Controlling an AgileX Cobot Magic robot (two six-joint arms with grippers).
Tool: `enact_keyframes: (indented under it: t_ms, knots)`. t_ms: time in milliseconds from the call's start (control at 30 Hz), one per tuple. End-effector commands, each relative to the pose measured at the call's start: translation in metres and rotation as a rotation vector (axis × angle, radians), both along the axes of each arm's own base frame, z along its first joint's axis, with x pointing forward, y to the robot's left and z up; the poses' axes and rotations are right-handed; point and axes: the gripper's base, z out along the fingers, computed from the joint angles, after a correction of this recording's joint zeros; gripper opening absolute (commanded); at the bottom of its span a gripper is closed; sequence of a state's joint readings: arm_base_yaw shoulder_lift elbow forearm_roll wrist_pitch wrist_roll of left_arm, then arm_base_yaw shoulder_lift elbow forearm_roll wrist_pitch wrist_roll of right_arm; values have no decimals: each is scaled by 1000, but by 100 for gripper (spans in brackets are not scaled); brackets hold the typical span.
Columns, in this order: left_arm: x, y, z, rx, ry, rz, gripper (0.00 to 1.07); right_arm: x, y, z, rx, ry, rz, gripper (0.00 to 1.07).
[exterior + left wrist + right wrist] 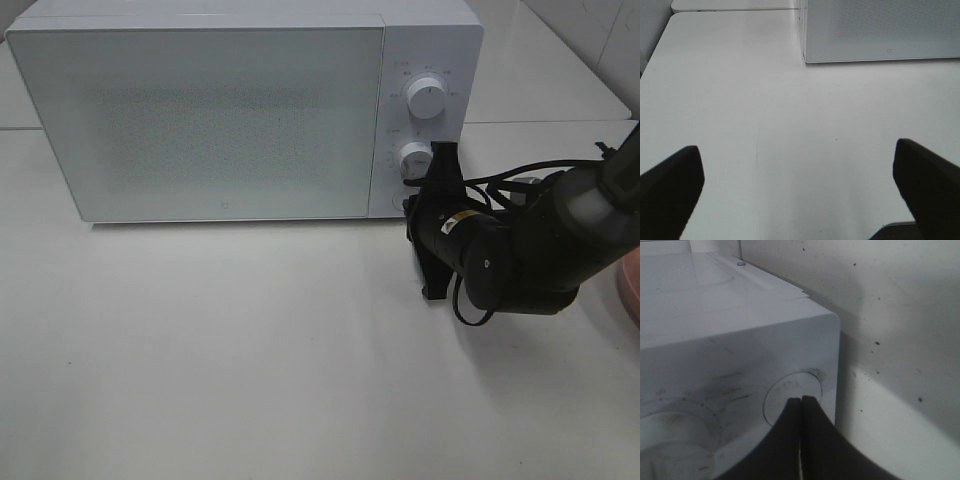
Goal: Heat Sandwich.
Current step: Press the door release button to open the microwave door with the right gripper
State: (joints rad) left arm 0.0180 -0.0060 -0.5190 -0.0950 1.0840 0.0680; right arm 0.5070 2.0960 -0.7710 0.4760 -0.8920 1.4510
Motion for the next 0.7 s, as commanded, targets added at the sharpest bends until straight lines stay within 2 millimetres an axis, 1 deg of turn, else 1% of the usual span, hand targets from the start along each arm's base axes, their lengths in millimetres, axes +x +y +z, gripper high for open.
enact_keyframes:
  t_ms: [33, 300, 533, 700]
  knots:
    - [-3, -1, 1, -9, -34, 2, 98, 9, -2, 0, -6, -6, 0, 0]
    - [-3, -1, 1, -9, -34, 2, 98, 22, 0, -2, -3, -27, -16, 0]
    - [-3, -1, 1, -9, -34, 2, 98, 23, 0, 7, 5, -80, -19, 0]
    - [-3, -1, 1, -9, -34, 2, 98, 24, 1, 19, 8, -102, -12, 0]
